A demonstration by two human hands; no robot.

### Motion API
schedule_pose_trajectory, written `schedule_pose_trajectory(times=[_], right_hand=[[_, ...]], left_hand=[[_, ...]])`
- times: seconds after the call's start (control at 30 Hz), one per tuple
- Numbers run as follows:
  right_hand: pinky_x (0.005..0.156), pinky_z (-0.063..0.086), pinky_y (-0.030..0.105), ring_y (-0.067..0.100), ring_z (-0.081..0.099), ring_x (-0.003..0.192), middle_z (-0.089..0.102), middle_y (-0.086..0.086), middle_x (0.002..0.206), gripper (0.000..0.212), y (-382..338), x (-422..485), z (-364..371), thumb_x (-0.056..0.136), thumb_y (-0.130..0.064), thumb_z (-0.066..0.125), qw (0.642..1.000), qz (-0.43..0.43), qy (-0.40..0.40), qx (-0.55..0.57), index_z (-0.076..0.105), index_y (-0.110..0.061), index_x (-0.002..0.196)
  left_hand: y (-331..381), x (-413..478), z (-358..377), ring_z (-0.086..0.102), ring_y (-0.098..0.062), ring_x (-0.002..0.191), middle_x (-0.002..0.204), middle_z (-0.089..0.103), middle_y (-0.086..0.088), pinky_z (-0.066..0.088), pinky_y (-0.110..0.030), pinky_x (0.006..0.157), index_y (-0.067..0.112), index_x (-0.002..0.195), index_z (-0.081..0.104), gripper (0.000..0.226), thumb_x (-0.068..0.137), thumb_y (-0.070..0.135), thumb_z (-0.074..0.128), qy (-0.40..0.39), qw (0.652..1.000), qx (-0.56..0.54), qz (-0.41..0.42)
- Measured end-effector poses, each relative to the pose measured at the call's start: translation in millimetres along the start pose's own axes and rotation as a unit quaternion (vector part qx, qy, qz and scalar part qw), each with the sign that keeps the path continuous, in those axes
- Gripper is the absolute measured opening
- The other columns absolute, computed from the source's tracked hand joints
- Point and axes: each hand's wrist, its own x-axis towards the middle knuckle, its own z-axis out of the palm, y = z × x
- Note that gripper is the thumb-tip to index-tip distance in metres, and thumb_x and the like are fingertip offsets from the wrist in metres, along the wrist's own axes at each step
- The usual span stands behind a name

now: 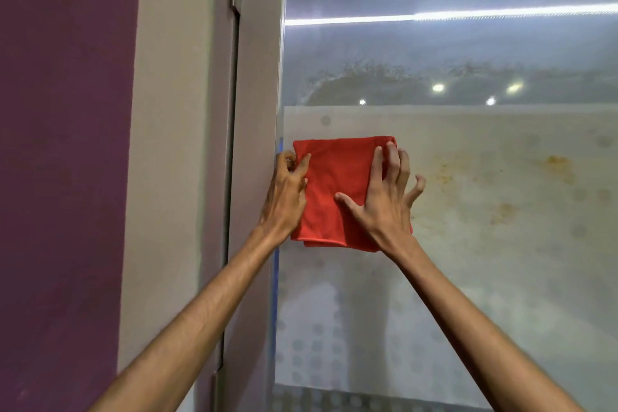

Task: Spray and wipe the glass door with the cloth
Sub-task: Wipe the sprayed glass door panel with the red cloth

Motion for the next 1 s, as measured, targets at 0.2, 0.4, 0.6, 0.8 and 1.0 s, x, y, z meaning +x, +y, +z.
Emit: schedule_pose_trajectory(times=[0.2, 0.4, 0.6, 0.8, 1.0], right_hand=[[0.116, -0.015, 0.056, 0.021, -0.005, 0.154, 0.002, 0.008, 0.168, 0.098, 1.1, -8.4, 19.9, 0.088, -0.074, 0.039, 0.996, 0.001, 0.067, -0.065, 0.01, -0.012, 0.16], [0.12, 0.015, 0.057, 0.022, 0.02, 0.153, 0.029, 0.008, 0.163, 0.061, -26.8, -21.3, 41.9, 0.095, -0.041, 0.048, 0.99, -0.081, 0.112, -0.021, 0.036, -0.029, 0.154], [0.115, -0.004, 0.072, 0.034, 0.003, 0.155, 0.012, 0.013, 0.167, 0.089, -29.6, -15.4, 52.0, 0.079, -0.088, 0.04, 0.991, -0.082, 0.07, -0.076, 0.025, -0.043, 0.155], [0.109, 0.001, 0.08, 0.034, 0.005, 0.155, 0.013, 0.008, 0.167, 0.062, -41.2, 35.3, 52.8, 0.094, -0.066, 0.039, 0.991, -0.02, 0.114, -0.072, 0.028, -0.047, 0.153], [0.112, 0.001, 0.077, 0.035, 0.009, 0.154, 0.018, 0.007, 0.167, 0.057, -48.9, 47.5, 57.0, 0.098, -0.051, 0.038, 0.988, -0.052, 0.124, -0.082, 0.03, -0.042, 0.154]], left_hand=[[-29.8, -4.4, 14.4, 0.034, -0.03, 0.132, 0.136, 0.044, -0.019, 0.031, -0.045, 0.107, 0.019, 0.138, 0.057, 0.047, 0.091, 0.021, 0.063, 0.062, 0.991, 0.114, 0.028], [-49.6, -3.9, 20.8, 0.028, -0.031, 0.141, 0.147, 0.038, -0.018, 0.026, -0.046, 0.109, 0.023, 0.142, 0.052, 0.047, 0.096, 0.034, 0.054, 0.058, 0.986, 0.145, 0.059], [-65.1, -7.9, 23.1, 0.016, -0.026, 0.15, 0.161, 0.023, -0.012, 0.014, -0.045, 0.117, 0.027, 0.154, 0.027, 0.056, 0.101, 0.042, 0.036, 0.045, 0.994, 0.091, 0.043], [-81.5, -7.7, 18.0, 0.015, -0.019, 0.151, 0.163, 0.021, -0.01, 0.009, -0.042, 0.122, 0.006, 0.154, 0.023, 0.058, 0.104, 0.033, 0.023, 0.101, 0.992, 0.08, 0.017], [-95.6, -8.4, 26.0, 0.016, -0.027, 0.151, 0.161, 0.021, -0.017, 0.013, -0.043, 0.124, -0.001, 0.152, 0.025, 0.053, 0.105, 0.023, 0.027, 0.127, 0.981, 0.144, 0.037]])
